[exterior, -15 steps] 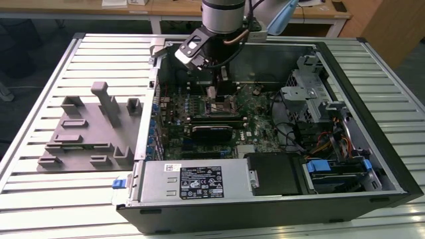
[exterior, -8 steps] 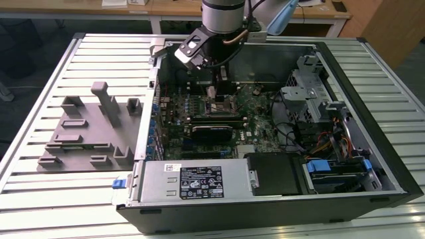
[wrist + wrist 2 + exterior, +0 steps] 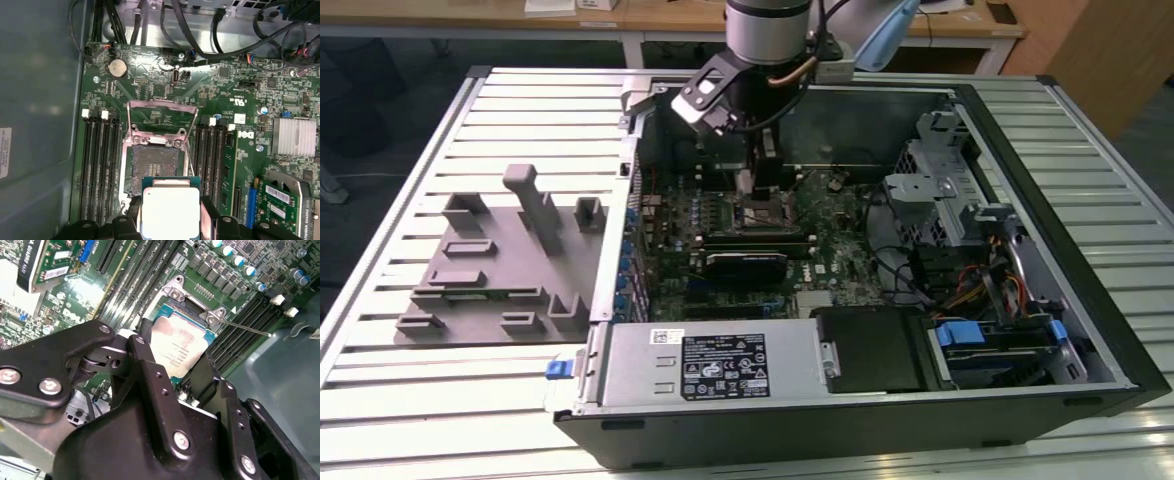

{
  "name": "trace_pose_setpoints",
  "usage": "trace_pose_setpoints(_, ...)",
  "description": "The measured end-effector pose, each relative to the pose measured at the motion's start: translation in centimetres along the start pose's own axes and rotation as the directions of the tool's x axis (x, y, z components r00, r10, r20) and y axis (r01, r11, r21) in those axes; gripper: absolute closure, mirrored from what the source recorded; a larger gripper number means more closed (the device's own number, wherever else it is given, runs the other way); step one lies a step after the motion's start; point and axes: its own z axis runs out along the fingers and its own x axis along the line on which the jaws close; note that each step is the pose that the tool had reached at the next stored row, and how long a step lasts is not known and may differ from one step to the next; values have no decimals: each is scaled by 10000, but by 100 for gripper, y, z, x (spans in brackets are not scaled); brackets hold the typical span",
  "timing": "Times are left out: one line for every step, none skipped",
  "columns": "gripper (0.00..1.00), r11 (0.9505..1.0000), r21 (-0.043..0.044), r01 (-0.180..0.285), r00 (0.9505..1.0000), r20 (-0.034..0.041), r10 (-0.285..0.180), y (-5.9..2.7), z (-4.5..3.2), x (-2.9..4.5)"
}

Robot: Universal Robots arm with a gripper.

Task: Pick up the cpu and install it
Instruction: 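Place the cpu into insertion slot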

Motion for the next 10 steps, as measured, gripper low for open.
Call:
trace_pose_setpoints(45,10000,0,0,10000,-1,0,2,1,9)
trace_pose_setpoints(45,10000,0,0,10000,-1,0,5,2,20)
trace_pose_setpoints(45,10000,-1,0,10000,-1,0,7,3,31)
trace_pose_setpoints(45,10000,-1,0,10000,-1,0,8,4,40)
trace_pose_setpoints(45,10000,1,0,10000,0,0,8,4,43)
trace_pose_setpoints(45,10000,0,0,10000,-1,0,8,4,43)
trace_pose_setpoints(45,10000,-1,1,10000,-2,-1,8,4,44)
trace_pose_setpoints(45,10000,0,1,10000,-1,-1,8,4,45)
trace_pose_setpoints(45,10000,0,0,10000,-1,0,8,4,45)
trace_pose_setpoints(45,10000,0,0,10000,-1,0,8,4,46)
